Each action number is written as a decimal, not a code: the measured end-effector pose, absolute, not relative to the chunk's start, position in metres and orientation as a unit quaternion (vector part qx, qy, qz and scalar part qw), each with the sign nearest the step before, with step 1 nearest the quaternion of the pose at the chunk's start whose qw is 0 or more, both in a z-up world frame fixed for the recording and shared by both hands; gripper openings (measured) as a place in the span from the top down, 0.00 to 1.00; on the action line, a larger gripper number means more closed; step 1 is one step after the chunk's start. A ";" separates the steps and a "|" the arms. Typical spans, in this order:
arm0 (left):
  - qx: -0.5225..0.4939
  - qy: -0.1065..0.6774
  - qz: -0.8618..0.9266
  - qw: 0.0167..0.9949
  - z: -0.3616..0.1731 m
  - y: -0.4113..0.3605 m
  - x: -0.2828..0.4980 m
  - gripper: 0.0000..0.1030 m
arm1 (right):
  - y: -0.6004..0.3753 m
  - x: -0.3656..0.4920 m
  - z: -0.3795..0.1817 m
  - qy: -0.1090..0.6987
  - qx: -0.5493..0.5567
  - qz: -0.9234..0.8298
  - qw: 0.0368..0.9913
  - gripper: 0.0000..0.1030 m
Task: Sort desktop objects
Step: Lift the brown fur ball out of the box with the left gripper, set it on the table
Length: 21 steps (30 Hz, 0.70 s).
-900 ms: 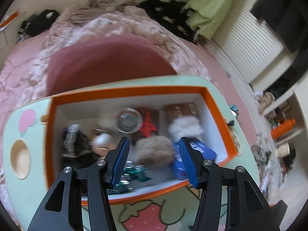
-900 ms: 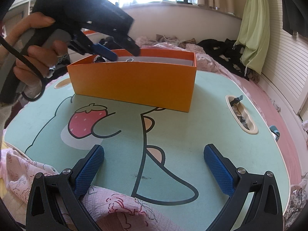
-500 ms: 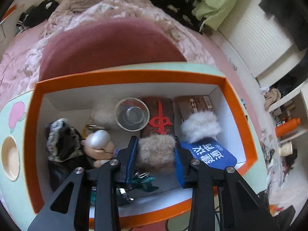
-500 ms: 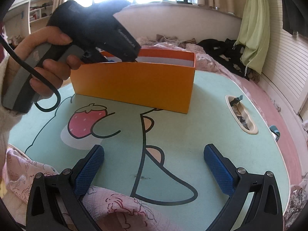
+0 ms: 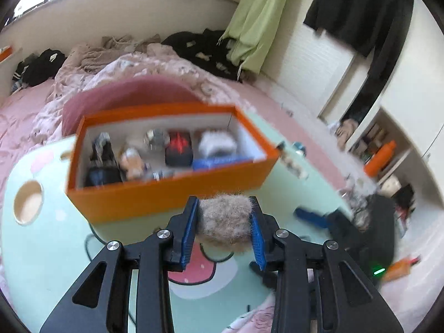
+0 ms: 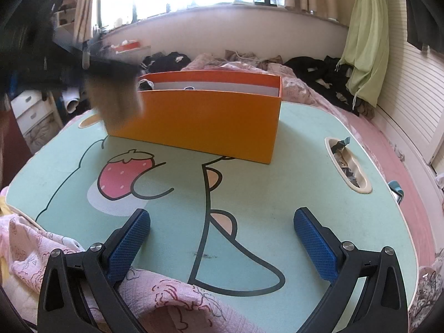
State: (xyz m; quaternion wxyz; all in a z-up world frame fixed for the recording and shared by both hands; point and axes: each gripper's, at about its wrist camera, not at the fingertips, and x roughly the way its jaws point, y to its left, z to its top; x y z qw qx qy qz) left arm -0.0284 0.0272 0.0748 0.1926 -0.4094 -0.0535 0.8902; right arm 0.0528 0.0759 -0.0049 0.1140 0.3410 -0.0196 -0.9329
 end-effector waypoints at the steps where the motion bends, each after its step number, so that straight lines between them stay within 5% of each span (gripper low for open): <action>1: -0.411 -0.051 0.890 0.192 0.065 0.030 -0.030 0.61 | 0.076 0.053 -0.005 -0.020 0.341 -0.933 0.114 0.00; 7: -0.408 -0.069 0.898 0.148 0.041 0.019 -0.025 0.35 | 0.076 0.054 -0.004 -0.020 0.341 -0.933 0.114 0.00; 17: -0.411 0.026 0.907 0.088 0.013 0.011 0.020 0.24 | 0.074 0.058 -0.003 -0.020 0.340 -0.933 0.113 0.00; 21: -0.412 0.026 0.907 0.081 0.008 0.011 0.011 0.07 | 0.074 0.060 -0.003 -0.021 0.340 -0.934 0.112 0.00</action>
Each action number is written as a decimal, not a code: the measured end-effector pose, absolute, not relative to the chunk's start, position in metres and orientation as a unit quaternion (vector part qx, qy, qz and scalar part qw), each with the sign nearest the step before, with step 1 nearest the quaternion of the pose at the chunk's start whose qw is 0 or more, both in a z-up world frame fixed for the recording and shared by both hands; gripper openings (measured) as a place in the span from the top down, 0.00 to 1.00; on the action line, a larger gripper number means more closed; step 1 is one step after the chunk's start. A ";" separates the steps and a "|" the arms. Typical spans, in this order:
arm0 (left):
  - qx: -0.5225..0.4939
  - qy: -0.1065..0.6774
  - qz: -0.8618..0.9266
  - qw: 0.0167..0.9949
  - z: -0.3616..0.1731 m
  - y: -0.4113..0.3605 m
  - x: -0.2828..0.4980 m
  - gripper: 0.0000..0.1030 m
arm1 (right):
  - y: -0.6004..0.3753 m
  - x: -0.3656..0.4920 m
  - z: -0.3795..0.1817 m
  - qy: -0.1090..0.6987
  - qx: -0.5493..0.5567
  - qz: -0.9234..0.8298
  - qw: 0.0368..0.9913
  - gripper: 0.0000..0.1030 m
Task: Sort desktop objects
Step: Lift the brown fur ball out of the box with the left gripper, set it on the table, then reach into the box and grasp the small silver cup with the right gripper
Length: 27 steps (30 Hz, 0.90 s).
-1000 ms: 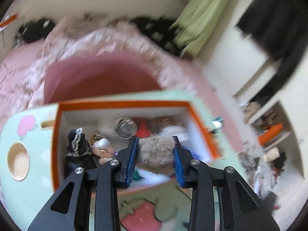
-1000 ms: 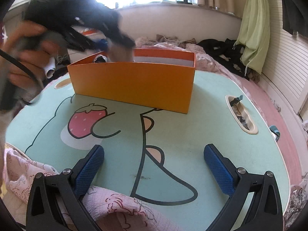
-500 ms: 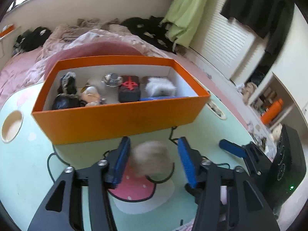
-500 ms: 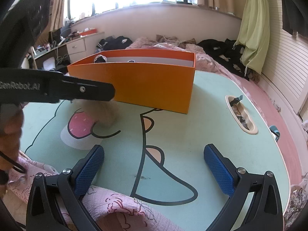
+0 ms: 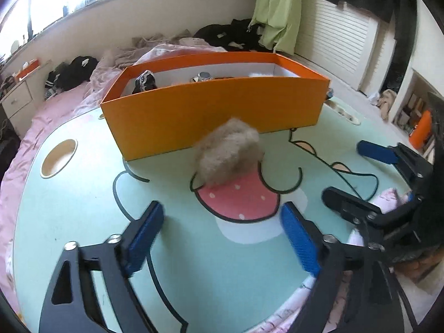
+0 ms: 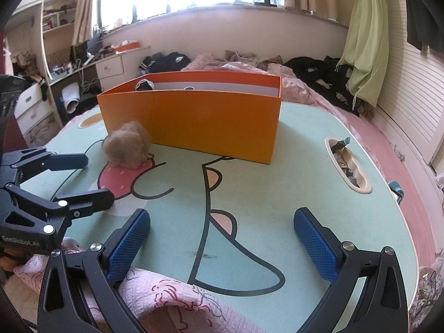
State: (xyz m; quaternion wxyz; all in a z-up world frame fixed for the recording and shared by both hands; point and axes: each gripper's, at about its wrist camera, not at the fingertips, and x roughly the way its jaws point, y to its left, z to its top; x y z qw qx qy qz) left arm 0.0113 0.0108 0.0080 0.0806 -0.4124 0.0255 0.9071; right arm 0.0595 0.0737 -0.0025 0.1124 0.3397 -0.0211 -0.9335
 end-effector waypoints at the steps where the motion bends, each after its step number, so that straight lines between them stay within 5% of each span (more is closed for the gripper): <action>1: -0.413 0.020 0.908 0.071 0.006 0.008 0.008 0.00 | 0.074 0.060 -0.003 -0.023 0.340 -0.933 0.112 0.00; 13: -0.411 0.014 0.910 0.057 0.004 0.004 0.005 0.00 | 0.069 0.065 -0.001 -0.027 0.338 -0.934 0.112 0.00; 22: -0.410 0.015 0.910 0.057 0.004 0.003 0.008 0.00 | 0.071 0.057 0.074 -0.038 0.292 -0.942 0.159 0.33; 27: -0.410 0.016 0.910 0.057 0.004 0.003 0.009 0.00 | 0.058 -0.025 0.118 -0.044 0.346 -0.921 0.174 0.52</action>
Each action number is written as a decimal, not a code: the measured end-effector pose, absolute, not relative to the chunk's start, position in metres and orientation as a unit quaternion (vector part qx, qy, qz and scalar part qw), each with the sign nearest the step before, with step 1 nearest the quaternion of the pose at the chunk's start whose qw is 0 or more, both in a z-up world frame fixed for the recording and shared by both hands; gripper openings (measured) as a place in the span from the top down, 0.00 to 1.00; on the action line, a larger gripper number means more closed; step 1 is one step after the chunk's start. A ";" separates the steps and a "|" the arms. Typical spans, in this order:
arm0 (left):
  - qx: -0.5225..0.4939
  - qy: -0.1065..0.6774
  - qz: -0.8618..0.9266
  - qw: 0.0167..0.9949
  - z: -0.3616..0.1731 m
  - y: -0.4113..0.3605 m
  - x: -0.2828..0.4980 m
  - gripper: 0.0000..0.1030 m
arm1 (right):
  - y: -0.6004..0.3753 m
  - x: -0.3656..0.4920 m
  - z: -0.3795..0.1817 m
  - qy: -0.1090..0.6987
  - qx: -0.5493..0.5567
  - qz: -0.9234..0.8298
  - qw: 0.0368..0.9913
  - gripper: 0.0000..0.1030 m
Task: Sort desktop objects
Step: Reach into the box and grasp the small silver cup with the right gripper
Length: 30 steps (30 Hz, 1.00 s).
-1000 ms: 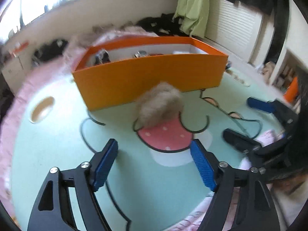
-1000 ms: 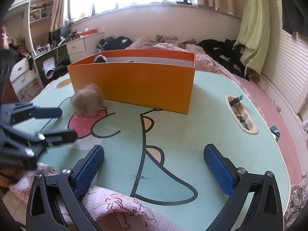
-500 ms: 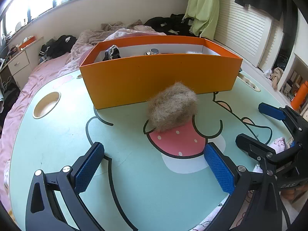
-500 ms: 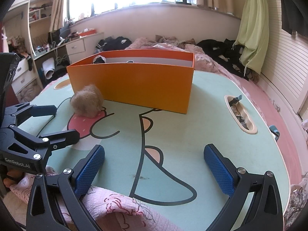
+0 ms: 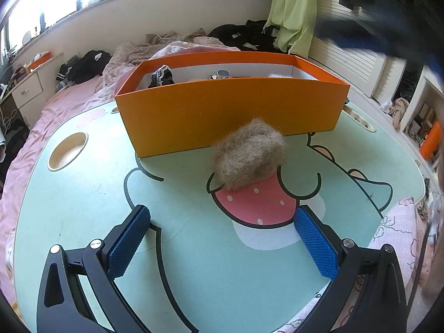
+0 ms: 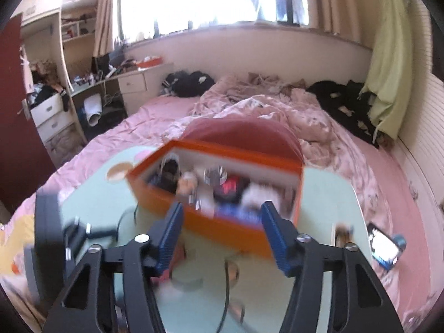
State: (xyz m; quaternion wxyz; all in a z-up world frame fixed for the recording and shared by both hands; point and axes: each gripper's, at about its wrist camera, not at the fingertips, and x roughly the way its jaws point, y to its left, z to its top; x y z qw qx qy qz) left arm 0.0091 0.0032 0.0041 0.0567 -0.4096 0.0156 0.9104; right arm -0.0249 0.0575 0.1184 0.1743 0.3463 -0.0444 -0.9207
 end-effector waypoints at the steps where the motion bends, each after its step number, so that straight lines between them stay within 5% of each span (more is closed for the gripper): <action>1: -0.410 0.016 0.910 0.057 0.004 0.003 0.009 0.00 | 0.058 -0.046 0.120 -0.068 0.373 -0.907 0.182 0.57; 4: -0.409 0.015 0.910 0.057 0.004 0.003 0.009 0.00 | 0.052 -0.103 0.110 -0.117 0.439 -0.871 0.186 0.68; 13: -0.408 0.015 0.911 0.058 0.006 0.002 0.012 0.00 | 0.004 -0.179 0.065 -0.099 0.507 -0.846 0.131 0.68; 18: -0.407 0.013 0.911 0.060 0.007 0.002 0.012 0.00 | 0.003 -0.177 0.042 -0.094 0.516 -0.843 0.120 0.69; 21: -0.407 0.013 0.911 0.060 0.007 0.003 0.011 0.00 | 0.014 -0.176 0.036 -0.134 0.531 -0.825 0.140 0.85; 30: -0.407 0.012 0.911 0.060 0.007 0.003 0.011 0.00 | 0.040 -0.153 0.056 -0.186 0.496 -0.835 0.151 0.85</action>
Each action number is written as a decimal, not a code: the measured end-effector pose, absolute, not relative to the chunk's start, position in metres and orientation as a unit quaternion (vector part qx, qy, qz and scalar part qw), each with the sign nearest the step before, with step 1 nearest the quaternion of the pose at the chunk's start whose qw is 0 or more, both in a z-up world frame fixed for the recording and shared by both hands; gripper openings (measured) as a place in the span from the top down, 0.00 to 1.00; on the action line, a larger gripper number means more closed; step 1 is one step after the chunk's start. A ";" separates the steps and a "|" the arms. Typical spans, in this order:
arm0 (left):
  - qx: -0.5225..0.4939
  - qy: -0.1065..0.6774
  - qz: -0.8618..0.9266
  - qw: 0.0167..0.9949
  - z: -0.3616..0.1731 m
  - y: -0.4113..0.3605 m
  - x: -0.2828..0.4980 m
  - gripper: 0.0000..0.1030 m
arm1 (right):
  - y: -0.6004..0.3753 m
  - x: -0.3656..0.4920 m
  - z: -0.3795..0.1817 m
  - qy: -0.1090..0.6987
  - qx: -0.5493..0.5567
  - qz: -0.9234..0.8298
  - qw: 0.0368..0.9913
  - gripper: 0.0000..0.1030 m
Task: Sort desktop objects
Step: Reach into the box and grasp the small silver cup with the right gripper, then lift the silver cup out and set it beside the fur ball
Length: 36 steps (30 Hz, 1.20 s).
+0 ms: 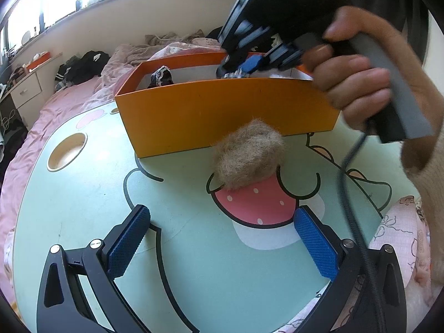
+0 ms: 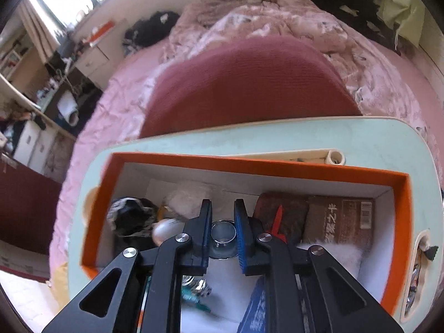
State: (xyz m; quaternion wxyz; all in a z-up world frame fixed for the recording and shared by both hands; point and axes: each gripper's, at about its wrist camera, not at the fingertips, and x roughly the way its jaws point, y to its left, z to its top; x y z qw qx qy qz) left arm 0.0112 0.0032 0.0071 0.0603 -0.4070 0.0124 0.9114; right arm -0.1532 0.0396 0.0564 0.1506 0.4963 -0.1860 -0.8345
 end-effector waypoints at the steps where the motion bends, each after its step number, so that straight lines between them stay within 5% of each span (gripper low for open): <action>1: -0.407 0.013 0.911 0.060 0.007 0.003 0.011 0.00 | 0.041 -0.145 0.064 -0.189 0.485 -0.840 0.154 0.85; 8: -0.407 0.013 0.911 0.060 0.007 0.002 0.011 0.00 | 0.057 -0.042 0.108 -0.168 0.388 -0.886 0.191 0.85; 19: -0.407 0.014 0.911 0.060 0.008 0.001 0.011 0.00 | 0.070 -0.004 0.049 -0.150 0.366 -0.906 0.153 0.83; 21: -0.407 0.014 0.911 0.060 0.008 0.001 0.011 0.00 | 0.073 0.004 0.049 -0.151 0.352 -0.914 0.136 0.56; 22: -0.407 0.014 0.911 0.060 0.008 0.001 0.011 0.00 | 0.075 0.010 0.050 -0.151 0.345 -0.917 0.133 0.32; 31: -0.407 0.014 0.911 0.060 0.008 0.000 0.011 0.00 | 0.069 0.065 0.019 -0.040 0.352 -0.930 0.095 0.27; 34: -0.407 0.016 0.911 0.059 0.008 0.001 0.011 0.00 | 0.071 0.068 0.004 -0.030 0.346 -0.935 0.070 0.06; 36: -0.407 0.017 0.911 0.059 0.008 0.000 0.012 0.00 | 0.074 0.069 0.000 -0.034 0.342 -0.937 0.068 0.01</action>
